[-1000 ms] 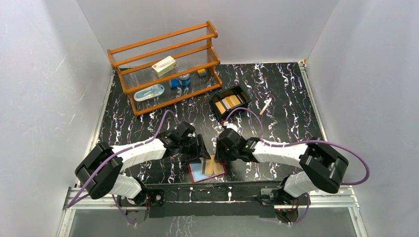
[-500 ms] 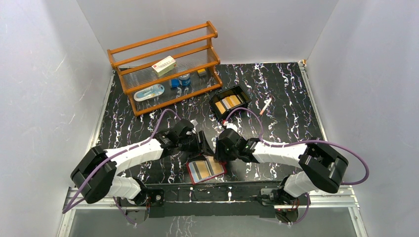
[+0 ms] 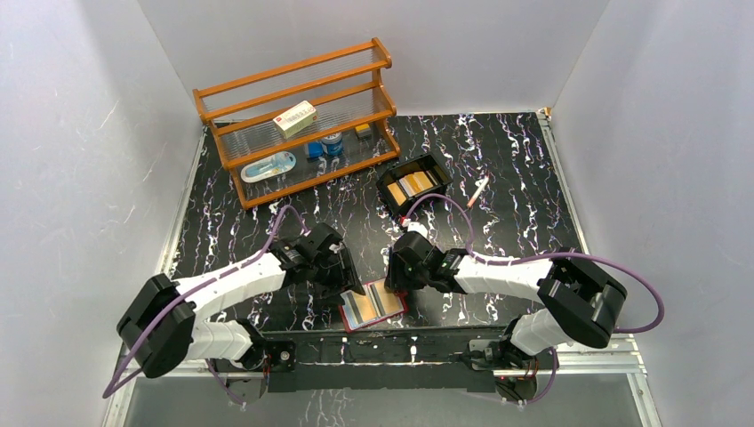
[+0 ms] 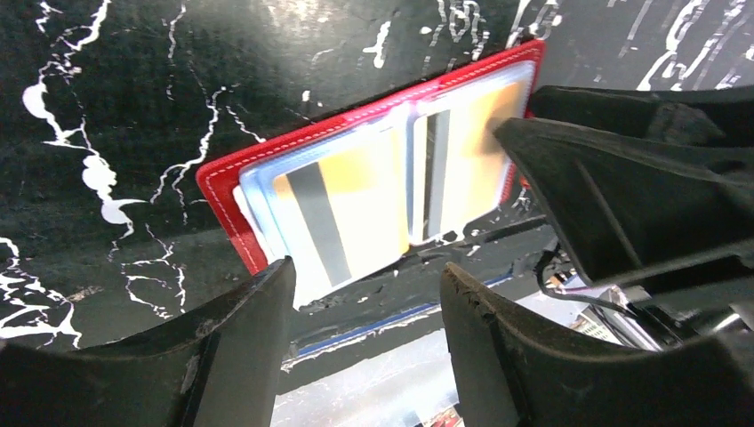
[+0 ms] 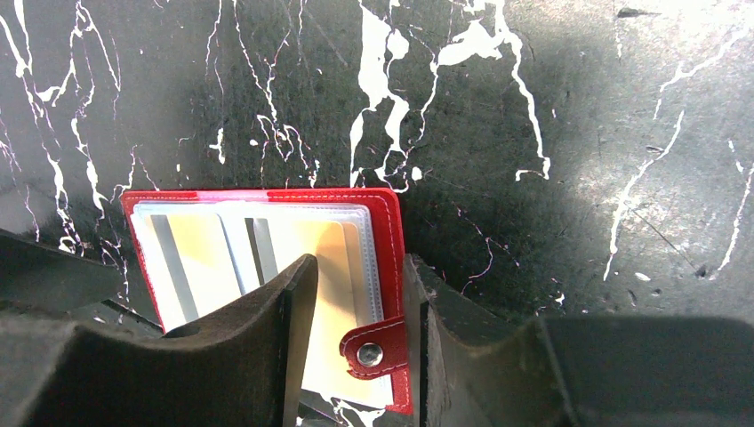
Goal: Put the credit cards into the card holder
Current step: Flip the card slot in the card holder.
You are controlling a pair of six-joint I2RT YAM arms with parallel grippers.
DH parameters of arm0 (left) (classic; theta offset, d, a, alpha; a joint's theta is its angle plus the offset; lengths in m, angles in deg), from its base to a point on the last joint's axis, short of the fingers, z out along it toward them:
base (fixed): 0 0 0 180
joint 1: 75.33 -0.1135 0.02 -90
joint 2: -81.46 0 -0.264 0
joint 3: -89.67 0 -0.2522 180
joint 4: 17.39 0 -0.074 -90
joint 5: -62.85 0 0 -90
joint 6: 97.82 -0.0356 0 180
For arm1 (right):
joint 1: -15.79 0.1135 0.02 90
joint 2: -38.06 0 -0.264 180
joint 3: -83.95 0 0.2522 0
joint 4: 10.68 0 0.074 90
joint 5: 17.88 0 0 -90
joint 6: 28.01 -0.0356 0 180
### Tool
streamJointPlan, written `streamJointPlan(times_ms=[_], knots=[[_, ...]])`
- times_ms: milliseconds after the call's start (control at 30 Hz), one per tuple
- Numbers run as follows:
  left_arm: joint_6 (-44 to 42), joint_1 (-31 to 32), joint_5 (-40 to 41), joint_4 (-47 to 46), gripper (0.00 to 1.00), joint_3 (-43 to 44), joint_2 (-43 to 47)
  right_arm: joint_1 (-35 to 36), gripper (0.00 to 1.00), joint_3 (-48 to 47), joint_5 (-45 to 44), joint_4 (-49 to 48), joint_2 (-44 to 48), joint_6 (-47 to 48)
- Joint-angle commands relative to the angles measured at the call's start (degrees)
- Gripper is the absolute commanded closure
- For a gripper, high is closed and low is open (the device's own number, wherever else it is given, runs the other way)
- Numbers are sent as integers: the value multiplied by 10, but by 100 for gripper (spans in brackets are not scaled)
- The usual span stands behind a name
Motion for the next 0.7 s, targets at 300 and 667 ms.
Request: streamJointPlan(times_ms=[300,667], knots=[[0,1,0,-18,41,-16,-58,2,52,20,-4,8,12,-3],[-13,1,1,-71,41,-1,-57,2,53,28,12,-17,-4,-16]])
